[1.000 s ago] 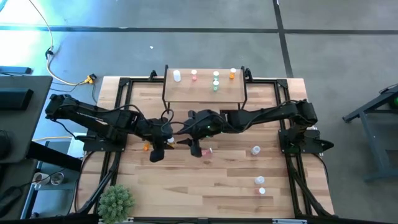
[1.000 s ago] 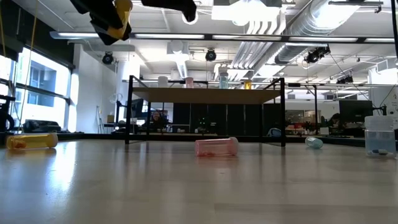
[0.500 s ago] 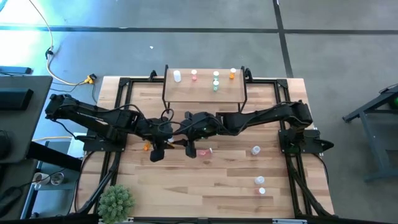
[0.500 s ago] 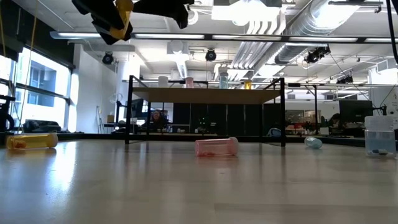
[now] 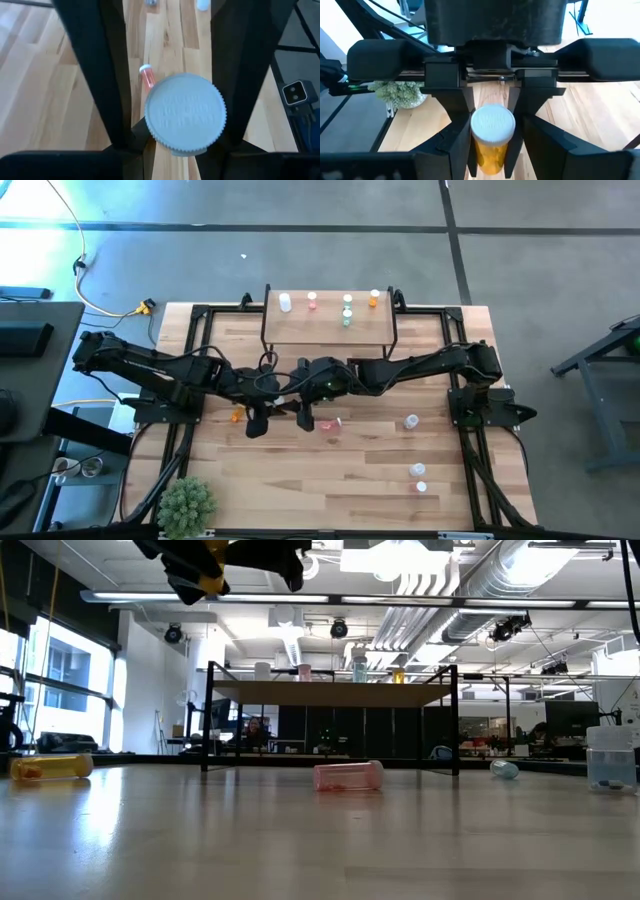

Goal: Pick and place medicine bottles onto shelf by color
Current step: Put the top yellow pill bottle on the shelf aligned with the other yellow pill bottle

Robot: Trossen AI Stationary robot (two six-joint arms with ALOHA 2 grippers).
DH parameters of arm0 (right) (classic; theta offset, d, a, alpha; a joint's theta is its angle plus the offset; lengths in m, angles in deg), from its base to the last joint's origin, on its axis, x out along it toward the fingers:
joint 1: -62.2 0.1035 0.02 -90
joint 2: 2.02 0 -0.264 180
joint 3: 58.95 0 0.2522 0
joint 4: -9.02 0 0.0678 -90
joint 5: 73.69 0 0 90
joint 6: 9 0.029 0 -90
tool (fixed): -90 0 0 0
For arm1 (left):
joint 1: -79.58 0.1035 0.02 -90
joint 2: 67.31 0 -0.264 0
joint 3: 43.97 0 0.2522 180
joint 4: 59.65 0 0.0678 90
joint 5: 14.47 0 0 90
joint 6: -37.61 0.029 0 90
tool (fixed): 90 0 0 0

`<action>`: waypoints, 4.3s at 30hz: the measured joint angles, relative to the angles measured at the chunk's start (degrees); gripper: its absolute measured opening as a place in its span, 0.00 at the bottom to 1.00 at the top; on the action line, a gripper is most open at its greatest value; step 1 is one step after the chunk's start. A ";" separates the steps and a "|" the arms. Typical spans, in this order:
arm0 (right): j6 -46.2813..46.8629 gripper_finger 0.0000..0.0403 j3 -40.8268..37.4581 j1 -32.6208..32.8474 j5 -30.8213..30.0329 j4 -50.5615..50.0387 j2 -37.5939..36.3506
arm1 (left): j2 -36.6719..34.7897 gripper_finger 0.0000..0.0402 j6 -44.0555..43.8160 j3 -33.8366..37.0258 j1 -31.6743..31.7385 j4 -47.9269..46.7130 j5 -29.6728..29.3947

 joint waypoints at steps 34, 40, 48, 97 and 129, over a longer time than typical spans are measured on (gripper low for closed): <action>5.49 0.26 0.00 0.08 0.51 -2.30 -0.62 | 0.00 0.42 3.97 -0.12 0.00 -0.26 -2.80; 5.53 0.26 0.00 -0.51 -3.32 -7.87 -3.35 | -0.02 0.48 3.59 -4.03 0.01 -7.39 -8.12; 2.67 0.26 0.00 -3.04 -6.79 -13.11 -8.43 | -0.09 0.48 5.89 -8.10 1.23 -9.80 -9.36; -3.98 0.26 -40.80 -32.21 -13.95 -0.27 -38.23 | -0.07 0.49 5.87 -10.62 21.78 -9.07 -10.19; -1.51 0.26 -49.92 -35.98 -13.34 10.45 -38.91 | -0.02 0.49 7.35 -10.62 24.37 -2.85 -10.18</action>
